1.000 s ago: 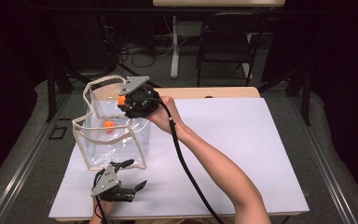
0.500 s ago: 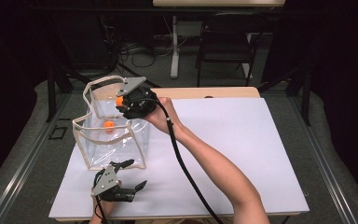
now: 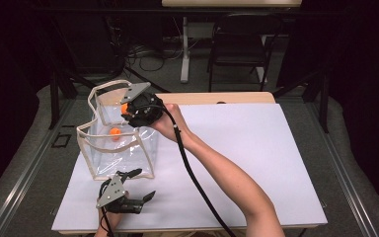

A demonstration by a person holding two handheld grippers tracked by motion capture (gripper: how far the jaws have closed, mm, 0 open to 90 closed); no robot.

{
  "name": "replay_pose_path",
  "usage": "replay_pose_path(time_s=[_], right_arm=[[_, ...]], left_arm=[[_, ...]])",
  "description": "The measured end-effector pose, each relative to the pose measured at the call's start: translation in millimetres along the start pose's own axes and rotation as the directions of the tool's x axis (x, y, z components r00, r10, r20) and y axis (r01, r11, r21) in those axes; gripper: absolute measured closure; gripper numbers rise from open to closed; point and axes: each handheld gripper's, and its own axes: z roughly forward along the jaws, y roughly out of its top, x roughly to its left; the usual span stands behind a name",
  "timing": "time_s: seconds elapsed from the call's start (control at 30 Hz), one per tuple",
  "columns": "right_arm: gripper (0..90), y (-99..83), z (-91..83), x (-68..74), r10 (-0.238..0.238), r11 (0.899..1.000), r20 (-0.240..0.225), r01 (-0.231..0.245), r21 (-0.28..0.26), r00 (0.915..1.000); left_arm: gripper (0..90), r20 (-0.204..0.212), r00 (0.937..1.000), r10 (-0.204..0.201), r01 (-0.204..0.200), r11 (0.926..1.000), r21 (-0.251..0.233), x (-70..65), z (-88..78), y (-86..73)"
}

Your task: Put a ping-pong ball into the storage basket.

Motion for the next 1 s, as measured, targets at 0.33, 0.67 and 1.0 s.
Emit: replay_pose_path(time_s=[0.33, 0.67, 1.0], right_arm=[[50.7, 1.1, 5.0, 1.4, 0.0, 1.0, -0.008, 0.0, 0.014, 1.0], [50.7, 1.4, 11.8, 2.9, -0.002, 0.999, -0.017, 0.003, 0.042, 0.9998], [50.7, 0.4, 17.5, 0.4, 0.016, 0.998, -0.02, -0.014, 0.062, 0.9997]], left_arm=[[15.7, 0.0, 1.0, -0.001, 0.001, 1.0, -0.001, 0.2, -0.1, -0.1], [15.7, -0.002, 1.0, 0.001, -0.001, 1.0, -0.001, 0.3, -0.5, -0.1], [15.7, -0.001, 1.0, -0.001, 0.001, 1.0, -0.001, 0.4, -0.3, -0.2]])
